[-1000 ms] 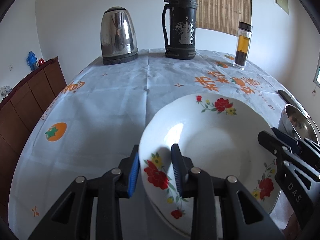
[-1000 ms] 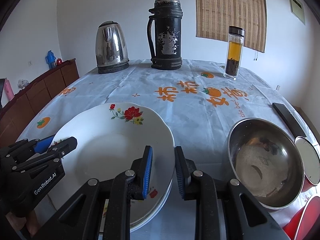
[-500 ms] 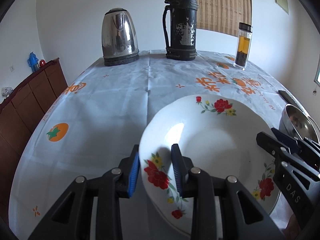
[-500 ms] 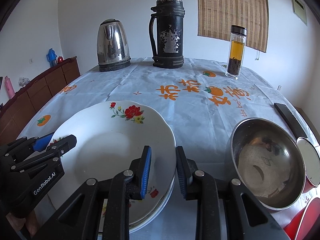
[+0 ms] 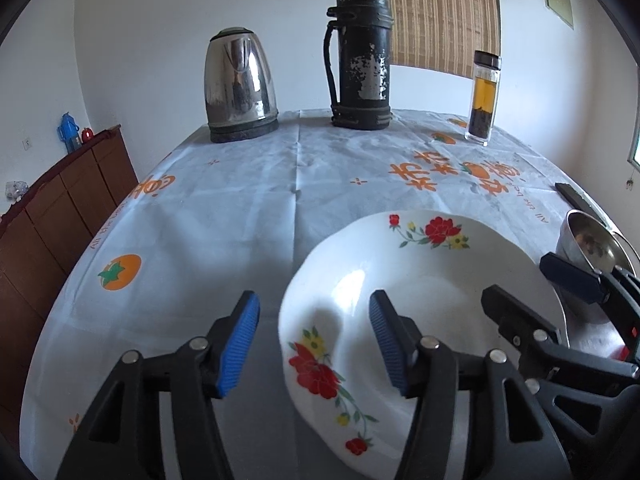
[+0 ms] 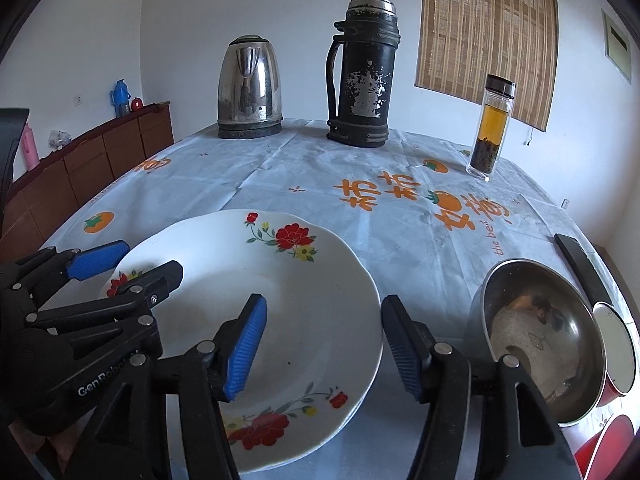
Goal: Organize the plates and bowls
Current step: 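Move the right gripper over to the pink plastic bowl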
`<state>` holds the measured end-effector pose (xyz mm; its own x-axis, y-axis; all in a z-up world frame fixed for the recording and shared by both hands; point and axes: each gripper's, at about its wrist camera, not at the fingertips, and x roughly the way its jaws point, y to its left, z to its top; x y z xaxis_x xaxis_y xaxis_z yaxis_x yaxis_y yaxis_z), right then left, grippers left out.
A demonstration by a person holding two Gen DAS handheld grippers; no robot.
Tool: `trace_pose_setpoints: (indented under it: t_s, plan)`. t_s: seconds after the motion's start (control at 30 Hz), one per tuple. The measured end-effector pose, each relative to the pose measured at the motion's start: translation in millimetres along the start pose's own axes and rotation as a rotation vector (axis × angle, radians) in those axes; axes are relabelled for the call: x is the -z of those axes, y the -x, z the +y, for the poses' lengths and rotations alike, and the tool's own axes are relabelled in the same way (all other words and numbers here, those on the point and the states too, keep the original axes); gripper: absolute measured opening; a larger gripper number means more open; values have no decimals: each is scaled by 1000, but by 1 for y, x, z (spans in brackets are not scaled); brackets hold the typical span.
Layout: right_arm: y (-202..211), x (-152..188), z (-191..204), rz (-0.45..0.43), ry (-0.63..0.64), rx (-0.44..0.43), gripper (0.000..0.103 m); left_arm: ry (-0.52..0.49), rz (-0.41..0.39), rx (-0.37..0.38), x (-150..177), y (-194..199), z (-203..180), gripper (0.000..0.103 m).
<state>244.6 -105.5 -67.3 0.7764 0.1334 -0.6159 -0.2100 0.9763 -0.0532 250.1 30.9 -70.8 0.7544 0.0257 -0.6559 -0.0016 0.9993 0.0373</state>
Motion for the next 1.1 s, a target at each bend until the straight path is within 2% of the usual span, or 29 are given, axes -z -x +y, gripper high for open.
trace_pose_setpoints:
  t_s: [0.27, 0.33, 0.67, 0.93, 1.1]
  plan:
    - [2, -1, -2, -13, -14, -9, 67, 18, -4, -11, 0, -1, 6, 70]
    - [2, -1, -3, -19, -15, -8, 69, 21, -6, -12, 0, 0, 6, 70]
    - [9, 0, -5, -56, -24, -4, 69, 36, -8, -12, 1, -1, 9, 71]
    - [24, 3, -4, -143, -19, 7, 69, 73, -24, -26, 1, 1, 16, 71]
    - [43, 8, -9, -254, -38, 6, 69, 86, -98, -46, -1, 16, 17, 71]
